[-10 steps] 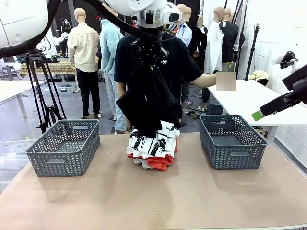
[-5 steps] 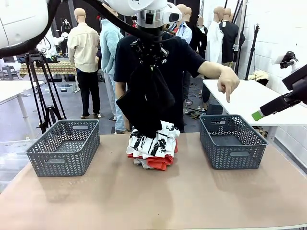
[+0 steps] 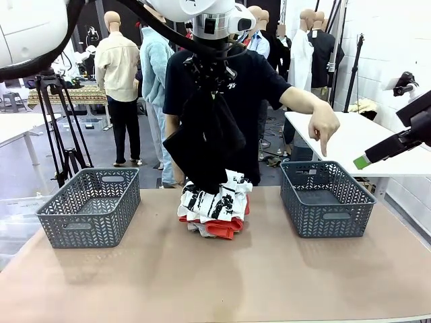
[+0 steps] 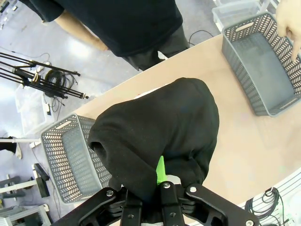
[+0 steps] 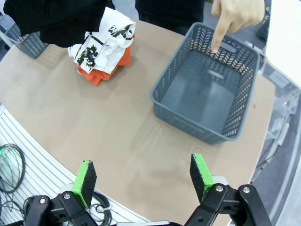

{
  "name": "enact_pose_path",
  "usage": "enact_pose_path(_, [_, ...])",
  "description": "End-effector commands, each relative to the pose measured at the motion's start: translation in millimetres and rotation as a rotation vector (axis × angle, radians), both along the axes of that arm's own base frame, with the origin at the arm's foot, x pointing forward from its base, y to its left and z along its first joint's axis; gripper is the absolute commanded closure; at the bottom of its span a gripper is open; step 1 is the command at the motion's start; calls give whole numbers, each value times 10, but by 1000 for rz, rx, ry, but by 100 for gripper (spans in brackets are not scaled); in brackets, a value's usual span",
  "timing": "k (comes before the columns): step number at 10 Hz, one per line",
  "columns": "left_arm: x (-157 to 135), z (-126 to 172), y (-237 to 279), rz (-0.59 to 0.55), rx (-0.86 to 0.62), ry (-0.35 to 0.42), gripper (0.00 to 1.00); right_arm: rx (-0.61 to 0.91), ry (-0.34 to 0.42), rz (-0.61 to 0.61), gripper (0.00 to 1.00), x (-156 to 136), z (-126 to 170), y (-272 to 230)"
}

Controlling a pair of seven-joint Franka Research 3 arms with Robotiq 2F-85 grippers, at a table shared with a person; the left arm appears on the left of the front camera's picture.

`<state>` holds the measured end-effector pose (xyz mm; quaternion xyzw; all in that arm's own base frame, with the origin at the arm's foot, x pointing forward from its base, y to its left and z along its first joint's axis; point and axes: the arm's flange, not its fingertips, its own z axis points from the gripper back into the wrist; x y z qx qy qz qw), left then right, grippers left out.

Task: Sort the tops and bottoms.
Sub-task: Sort the clothes according to human instructions.

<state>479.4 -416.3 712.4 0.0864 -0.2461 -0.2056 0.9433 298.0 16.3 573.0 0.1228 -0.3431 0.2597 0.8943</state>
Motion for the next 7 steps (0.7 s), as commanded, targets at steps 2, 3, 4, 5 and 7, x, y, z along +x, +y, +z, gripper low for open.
enact_pose_path(2, [-29,50,13,-5,-7,-15,100,20,8,7,0,-3,-13,9])
enact_pose_path(3, [-29,50,13,-5,-7,-15,100,20,8,7,0,-3,-13,9])
enact_pose_path(4, [-29,50,13,-5,-7,-15,100,20,8,7,0,-3,-13,9])
enact_pose_path(5, [-29,50,13,-5,-7,-15,100,20,8,7,0,-3,-13,9])
enact_pose_path(7, [-29,50,13,-5,-7,-15,100,20,8,7,0,-3,-13,9])
